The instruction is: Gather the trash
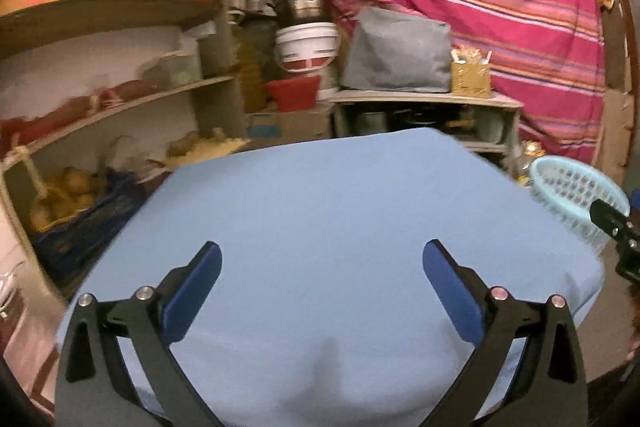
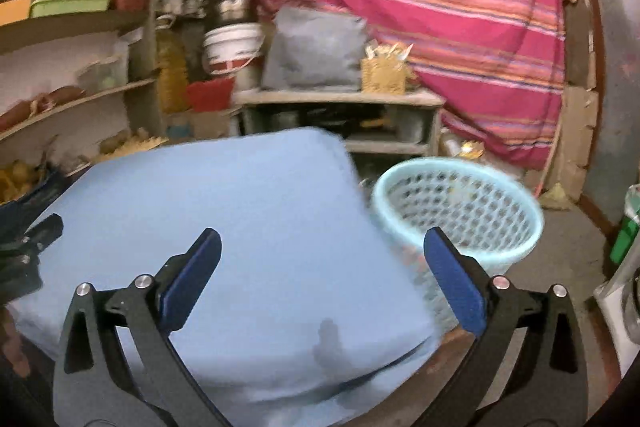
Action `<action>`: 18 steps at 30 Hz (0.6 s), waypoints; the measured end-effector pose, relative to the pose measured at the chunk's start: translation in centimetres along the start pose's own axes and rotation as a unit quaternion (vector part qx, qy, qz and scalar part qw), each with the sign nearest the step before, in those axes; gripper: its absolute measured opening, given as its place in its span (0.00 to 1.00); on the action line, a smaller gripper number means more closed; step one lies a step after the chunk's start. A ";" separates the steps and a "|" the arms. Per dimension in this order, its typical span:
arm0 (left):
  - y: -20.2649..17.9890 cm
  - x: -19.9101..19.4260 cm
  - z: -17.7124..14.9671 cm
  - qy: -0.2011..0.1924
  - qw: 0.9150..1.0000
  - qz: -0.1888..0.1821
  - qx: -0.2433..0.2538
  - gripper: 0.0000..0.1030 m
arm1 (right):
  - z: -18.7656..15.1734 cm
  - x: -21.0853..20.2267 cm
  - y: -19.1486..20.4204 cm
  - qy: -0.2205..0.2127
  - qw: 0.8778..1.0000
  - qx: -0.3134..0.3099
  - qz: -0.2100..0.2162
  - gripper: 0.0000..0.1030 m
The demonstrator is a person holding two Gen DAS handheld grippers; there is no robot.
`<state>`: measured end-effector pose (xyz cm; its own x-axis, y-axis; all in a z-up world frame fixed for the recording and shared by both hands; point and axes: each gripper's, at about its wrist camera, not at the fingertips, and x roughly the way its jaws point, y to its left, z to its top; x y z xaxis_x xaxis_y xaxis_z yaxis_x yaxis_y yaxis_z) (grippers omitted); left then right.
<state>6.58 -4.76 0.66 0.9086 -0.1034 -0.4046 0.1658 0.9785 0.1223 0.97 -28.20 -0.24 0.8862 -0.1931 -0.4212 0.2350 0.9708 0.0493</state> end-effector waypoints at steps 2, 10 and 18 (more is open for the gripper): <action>1.2 -0.8 -1.8 0.005 1.000 0.002 0.001 0.96 | -1.3 -0.3 1.4 0.008 1.000 0.000 0.017 0.96; 4.0 -3.4 -4.5 0.009 0.998 -0.005 -0.057 0.96 | -3.5 -1.3 4.0 0.025 0.999 0.012 0.038 0.96; 3.9 -4.4 -5.2 0.003 0.999 0.006 -0.049 0.96 | -4.3 -3.6 6.7 0.006 0.999 -0.017 0.032 0.96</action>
<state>1.22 0.46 -1.82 0.9082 -0.0905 -0.4087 0.1158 0.9926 0.0374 -2.38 -20.42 -2.29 0.8942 -0.1294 -0.4285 0.1641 0.9854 0.0450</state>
